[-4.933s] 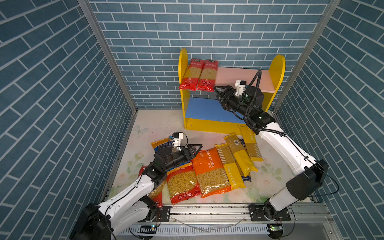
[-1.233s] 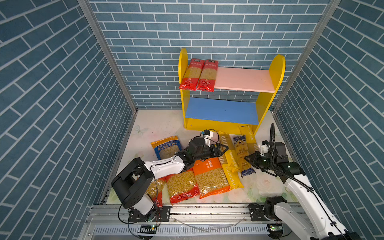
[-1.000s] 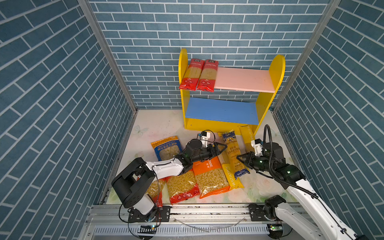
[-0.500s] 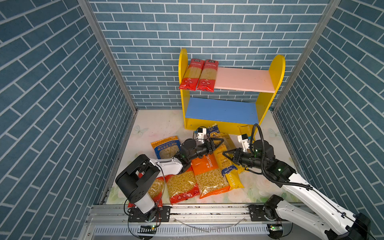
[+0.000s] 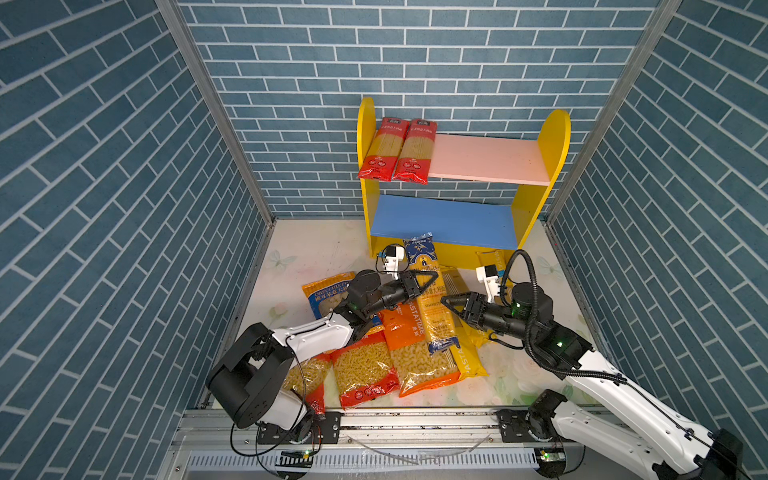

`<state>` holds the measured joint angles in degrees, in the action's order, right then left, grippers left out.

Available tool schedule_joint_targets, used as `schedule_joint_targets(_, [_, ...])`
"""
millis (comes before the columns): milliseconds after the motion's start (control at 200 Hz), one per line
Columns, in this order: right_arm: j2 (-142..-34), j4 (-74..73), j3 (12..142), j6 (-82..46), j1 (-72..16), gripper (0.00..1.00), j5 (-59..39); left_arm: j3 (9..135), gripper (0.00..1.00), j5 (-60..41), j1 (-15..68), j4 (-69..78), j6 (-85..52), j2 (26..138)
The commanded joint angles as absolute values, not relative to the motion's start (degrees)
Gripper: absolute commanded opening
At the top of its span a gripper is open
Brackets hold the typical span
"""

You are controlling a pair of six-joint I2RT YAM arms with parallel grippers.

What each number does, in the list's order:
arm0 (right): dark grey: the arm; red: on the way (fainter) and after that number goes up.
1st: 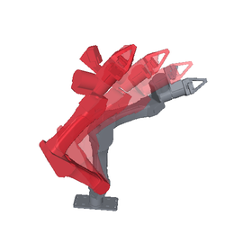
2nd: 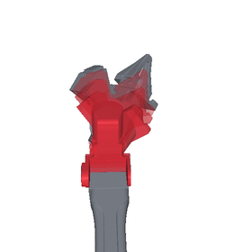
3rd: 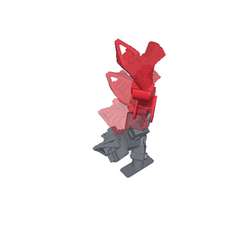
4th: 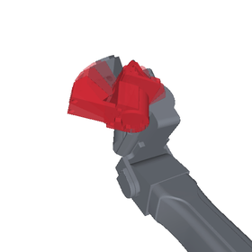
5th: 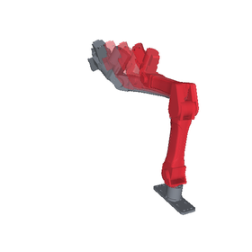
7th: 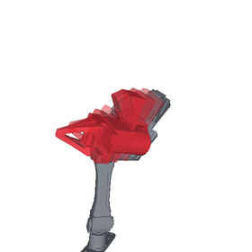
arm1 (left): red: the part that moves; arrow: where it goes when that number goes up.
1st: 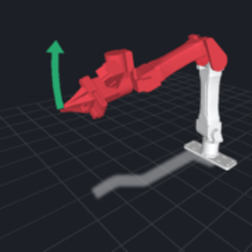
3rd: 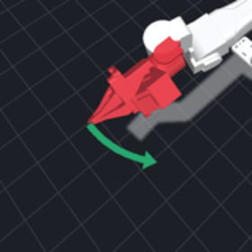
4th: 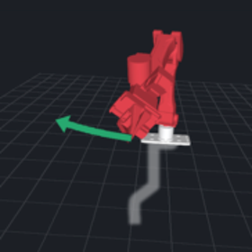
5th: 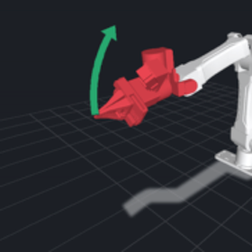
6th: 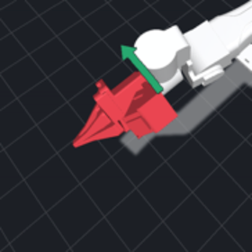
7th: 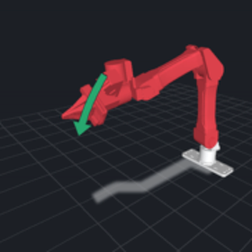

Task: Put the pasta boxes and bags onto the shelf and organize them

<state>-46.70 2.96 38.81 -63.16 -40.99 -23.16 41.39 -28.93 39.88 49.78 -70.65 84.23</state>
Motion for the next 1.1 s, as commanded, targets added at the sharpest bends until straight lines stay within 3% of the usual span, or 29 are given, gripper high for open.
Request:
schedule_joint_targets(0, [-43.7, 2.54, 36.47, -58.86, -41.06, 0.68, -23.34, 45.79, 0.19, -30.4, 38.53, 52.3, -69.71, 80.31])
schedule_joint_targets(180, [-43.05, 2.11, 34.22, -59.16, -41.46, 0.8, -26.55, 48.7, 0.19, -30.26, 37.71, 50.96, -70.27, 77.9])
schedule_joint_targets(390, [-44.56, -6.24, 33.56, -61.11, -43.91, 0.79, -27.95, 53.08, 0.19, -29.94, 37.71, 51.66, -71.89, 77.65])
schedule_joint_targets(605, [-42.64, -16.68, 30.95, -65.29, -44.21, 0.56, -22.51, 55.19, 0.23, -31.0, 38.5, 48.96, -70.22, 77.79])
schedule_joint_targets(790, [-41.71, -22.65, 29.98, -65.1, -44.12, 0.49, -21.26, 59.1, 0.23, -31.78, 38.88, 45.46, -68.56, 78.33])
schedule_joint_targets(970, [-45.63, -31.98, 32.47, -63.91, -44.12, 0.23, -21.23, 68.9, 0.26, -34.25, 39.24, 34.83, -63.61, 79.62])
schedule_joint_targets(1095, [-49.12, -31.99, 37.96, -60.17, -44.17, 0.14, -23.61, 74.36, 0.29, -35.16, 39.24, 29.83, -59.9, 80.61])
